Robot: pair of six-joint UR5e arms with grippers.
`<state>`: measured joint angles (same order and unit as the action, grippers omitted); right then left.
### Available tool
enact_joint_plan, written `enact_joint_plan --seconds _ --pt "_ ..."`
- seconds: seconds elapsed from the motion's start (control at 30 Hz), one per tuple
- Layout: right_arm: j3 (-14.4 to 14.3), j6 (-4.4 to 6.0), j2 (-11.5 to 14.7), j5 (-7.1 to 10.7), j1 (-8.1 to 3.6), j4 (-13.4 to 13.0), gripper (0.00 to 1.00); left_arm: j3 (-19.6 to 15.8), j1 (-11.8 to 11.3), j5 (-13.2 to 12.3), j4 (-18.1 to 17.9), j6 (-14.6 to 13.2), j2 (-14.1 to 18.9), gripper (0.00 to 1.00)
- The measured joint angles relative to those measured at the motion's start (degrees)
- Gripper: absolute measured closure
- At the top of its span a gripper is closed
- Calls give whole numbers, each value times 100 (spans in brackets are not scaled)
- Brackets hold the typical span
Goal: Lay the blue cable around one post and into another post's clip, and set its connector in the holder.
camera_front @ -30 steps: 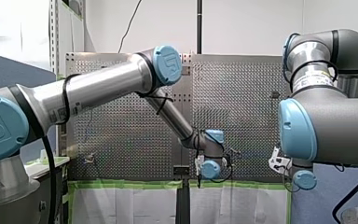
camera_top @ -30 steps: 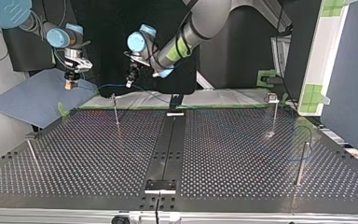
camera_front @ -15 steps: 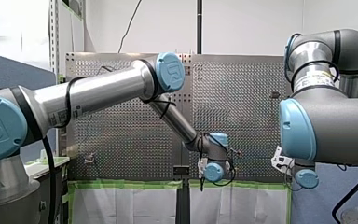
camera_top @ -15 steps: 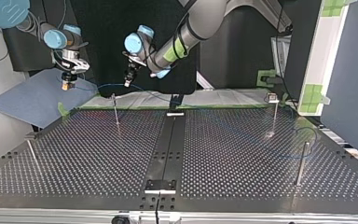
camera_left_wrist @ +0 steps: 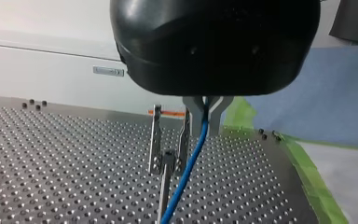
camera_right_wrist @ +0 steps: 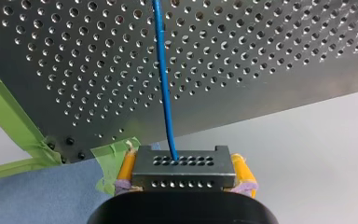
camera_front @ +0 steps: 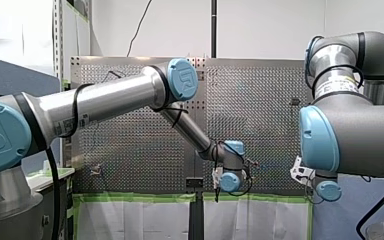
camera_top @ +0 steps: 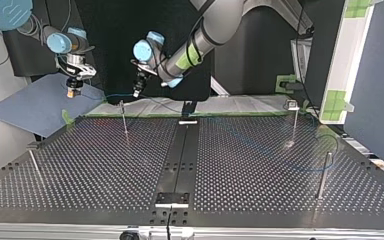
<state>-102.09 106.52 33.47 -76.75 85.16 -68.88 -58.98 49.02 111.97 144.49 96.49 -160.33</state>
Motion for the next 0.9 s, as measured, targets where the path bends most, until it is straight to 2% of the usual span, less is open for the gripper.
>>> enact_joint_plan --seconds 0.9 --pt "122 -7 -1 1 63 97 100 203 -159 65 52 1 -3 100"
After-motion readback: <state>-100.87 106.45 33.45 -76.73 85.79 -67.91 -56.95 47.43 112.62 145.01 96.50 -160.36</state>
